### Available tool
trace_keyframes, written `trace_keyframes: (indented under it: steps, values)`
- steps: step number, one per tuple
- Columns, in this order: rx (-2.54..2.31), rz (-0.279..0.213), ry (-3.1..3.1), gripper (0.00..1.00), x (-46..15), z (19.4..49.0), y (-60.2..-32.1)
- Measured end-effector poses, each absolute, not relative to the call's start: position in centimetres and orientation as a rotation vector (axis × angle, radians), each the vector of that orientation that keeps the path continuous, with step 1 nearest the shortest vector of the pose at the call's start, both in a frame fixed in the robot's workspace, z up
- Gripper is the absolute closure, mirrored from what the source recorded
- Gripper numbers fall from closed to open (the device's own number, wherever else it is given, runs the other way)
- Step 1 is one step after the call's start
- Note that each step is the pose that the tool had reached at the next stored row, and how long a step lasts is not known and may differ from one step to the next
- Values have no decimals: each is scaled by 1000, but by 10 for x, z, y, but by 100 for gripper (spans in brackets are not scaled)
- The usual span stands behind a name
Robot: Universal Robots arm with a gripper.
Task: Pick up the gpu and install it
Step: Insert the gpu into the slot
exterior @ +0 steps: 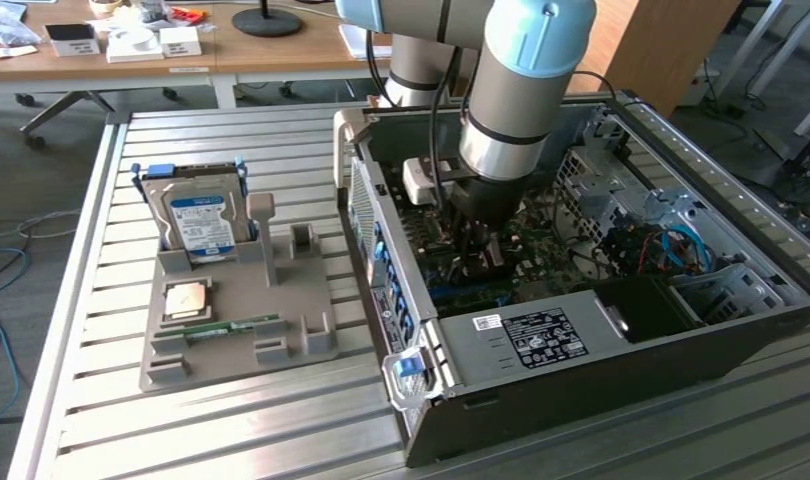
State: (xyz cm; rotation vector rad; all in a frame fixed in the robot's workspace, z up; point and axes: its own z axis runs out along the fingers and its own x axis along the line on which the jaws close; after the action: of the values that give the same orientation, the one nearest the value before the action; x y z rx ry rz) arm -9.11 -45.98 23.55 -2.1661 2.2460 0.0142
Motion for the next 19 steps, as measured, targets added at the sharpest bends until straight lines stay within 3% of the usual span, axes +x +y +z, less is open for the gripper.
trace_keyframes:
  steps: [19]
  values:
    - [-2166, 14, 2246, 70, -92, 230, -459]
